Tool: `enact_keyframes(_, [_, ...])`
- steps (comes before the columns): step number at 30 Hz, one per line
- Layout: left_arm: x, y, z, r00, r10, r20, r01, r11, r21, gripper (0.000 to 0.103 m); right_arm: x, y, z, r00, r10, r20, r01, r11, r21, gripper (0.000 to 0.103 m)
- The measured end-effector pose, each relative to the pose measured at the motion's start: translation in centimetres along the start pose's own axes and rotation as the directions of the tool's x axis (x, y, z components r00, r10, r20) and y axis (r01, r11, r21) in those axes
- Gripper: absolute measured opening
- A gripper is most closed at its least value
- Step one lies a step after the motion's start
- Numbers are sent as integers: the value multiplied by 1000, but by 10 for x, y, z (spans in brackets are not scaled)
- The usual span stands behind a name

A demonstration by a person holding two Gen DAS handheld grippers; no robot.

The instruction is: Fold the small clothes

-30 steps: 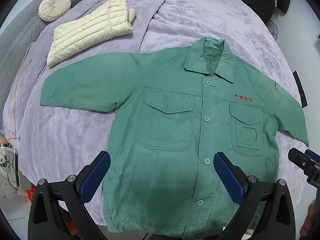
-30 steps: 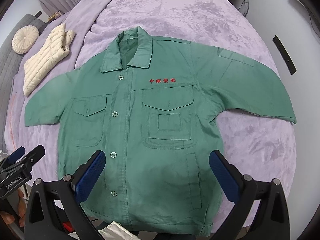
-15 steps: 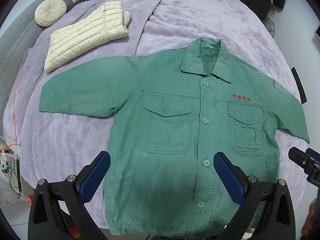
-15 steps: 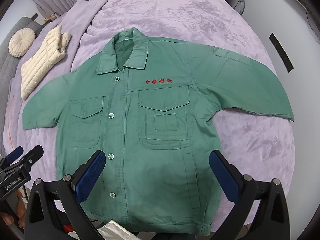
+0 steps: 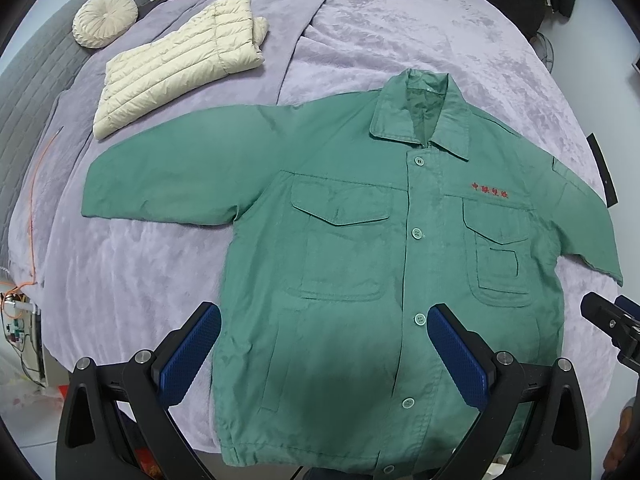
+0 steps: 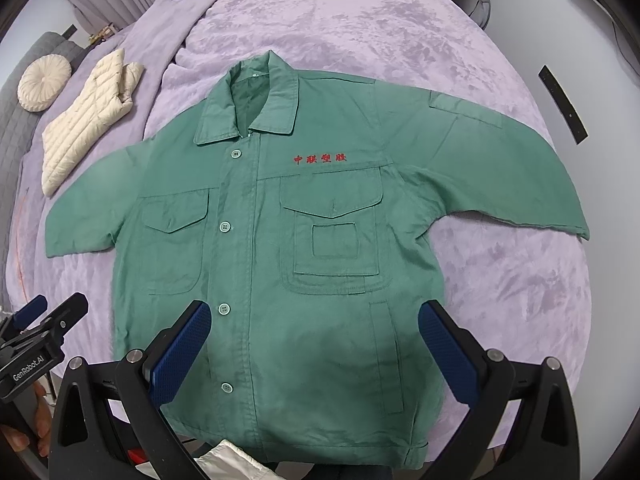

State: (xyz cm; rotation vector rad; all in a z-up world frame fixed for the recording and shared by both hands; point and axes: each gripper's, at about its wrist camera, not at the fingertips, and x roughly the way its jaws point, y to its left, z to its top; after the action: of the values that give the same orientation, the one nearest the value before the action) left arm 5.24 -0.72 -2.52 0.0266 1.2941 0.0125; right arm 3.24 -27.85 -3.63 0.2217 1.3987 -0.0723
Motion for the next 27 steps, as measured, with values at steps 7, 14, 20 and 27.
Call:
enact_keyframes(7, [0,1,-1,1000,-2,-3,2,1000,2,103,0,-1,-6,1000,-6,2,6,1000,6,103])
enact_keyframes(14, [0,1,0,1000,0,-3,0,1000,0,103,-2,-2,-7,1000,-9,0,9,1000,7,103])
enact_keyframes(20, [1,2,-3,1000,-2,-4,2,1000,-1,103,-2,-2,-8,1000,-10,0,10,1000,6,103])
enact_keyframes(27, [1,4,-7,1000,-3,-6,3,1000,-2,103,-2,-1,-8,1000,-10,0,10,1000,8,103])
